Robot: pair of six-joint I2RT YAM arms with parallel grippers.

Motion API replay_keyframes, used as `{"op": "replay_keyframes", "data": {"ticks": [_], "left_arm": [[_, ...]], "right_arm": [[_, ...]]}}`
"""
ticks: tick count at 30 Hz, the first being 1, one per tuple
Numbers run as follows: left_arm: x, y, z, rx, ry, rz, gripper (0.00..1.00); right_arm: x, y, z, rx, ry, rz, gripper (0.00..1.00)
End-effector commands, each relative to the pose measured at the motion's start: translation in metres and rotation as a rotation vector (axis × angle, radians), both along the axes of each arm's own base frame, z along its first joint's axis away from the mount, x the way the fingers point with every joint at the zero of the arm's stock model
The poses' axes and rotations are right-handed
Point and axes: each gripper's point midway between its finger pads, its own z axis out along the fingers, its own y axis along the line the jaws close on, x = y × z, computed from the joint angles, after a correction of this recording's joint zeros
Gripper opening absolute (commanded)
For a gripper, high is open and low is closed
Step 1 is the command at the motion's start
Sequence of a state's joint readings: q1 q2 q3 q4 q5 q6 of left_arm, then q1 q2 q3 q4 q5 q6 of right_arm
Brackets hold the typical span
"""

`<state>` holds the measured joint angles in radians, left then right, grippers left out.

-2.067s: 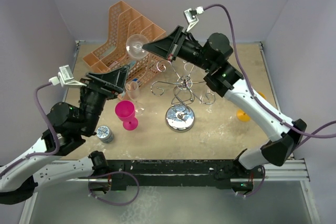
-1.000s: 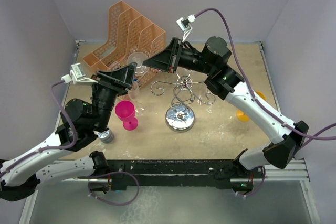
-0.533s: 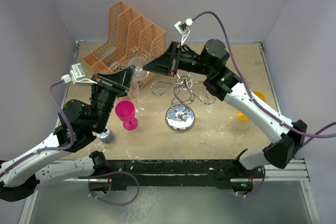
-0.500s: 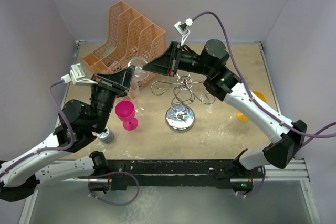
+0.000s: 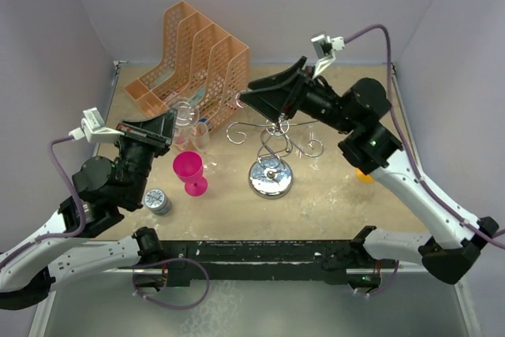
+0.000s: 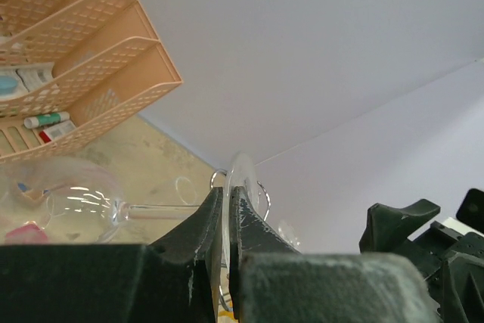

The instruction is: Place the wine glass upside down on the wine glass rack

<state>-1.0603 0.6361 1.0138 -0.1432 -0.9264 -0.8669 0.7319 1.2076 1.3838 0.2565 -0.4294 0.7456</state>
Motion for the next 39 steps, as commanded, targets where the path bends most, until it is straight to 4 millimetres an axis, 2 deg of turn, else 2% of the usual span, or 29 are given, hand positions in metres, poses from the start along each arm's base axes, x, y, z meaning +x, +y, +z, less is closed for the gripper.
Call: {"op": "replay_keyframes", "data": {"ticks": [1, 7, 10, 15, 18, 24, 27, 30, 34, 36, 39], "left_arm": [[-0.005, -0.003, 0.005, -0.052, 0.053, -0.047, 0.00], [-0.013, -0.027, 0.002, -0.164, 0.104, -0.172, 0.00], [-0.015, -0.043, -0.001, -0.189, 0.136, -0.230, 0.00], [-0.017, -0.071, -0.021, -0.120, 0.211, -0.319, 0.00], [-0.026, -0.085, -0.014, -0.097, 0.165, -0.410, 0.00], [-0.037, -0.094, -0.011, -0.080, 0.152, -0.496, 0.00], [-0.039, -0.101, -0.017, -0.098, 0.157, -0.521, 0.00], [-0.040, -0.111, -0.013, -0.117, 0.137, -0.559, 0.00], [-0.038, -0.123, -0.002, -0.130, 0.107, -0.587, 0.00], [-0.040, -0.136, 0.006, -0.142, 0.082, -0.631, 0.00], [-0.036, -0.149, 0.011, -0.137, 0.077, -0.650, 0.00]], "right_arm": [[0.016, -0.033, 0.012, -0.008, -0.118, -0.227, 0.68], [0.020, -0.066, 0.016, 0.003, -0.134, -0.382, 0.68], [0.019, -0.074, 0.015, 0.006, -0.128, -0.416, 0.68], [0.021, -0.080, 0.008, 0.000, -0.108, -0.445, 0.68], [0.022, -0.082, 0.006, 0.001, -0.099, -0.454, 0.68], [0.023, -0.084, -0.002, 0.004, -0.069, -0.465, 0.68], [0.023, -0.086, -0.006, 0.012, -0.049, -0.470, 0.68], [0.023, -0.085, -0.008, 0.016, -0.038, -0.470, 0.68], [0.023, -0.087, -0.008, 0.017, -0.035, -0.474, 0.67], [0.023, -0.090, -0.008, 0.020, -0.033, -0.484, 0.67], [0.024, -0.101, -0.005, 0.056, -0.002, -0.530, 0.66]]}}
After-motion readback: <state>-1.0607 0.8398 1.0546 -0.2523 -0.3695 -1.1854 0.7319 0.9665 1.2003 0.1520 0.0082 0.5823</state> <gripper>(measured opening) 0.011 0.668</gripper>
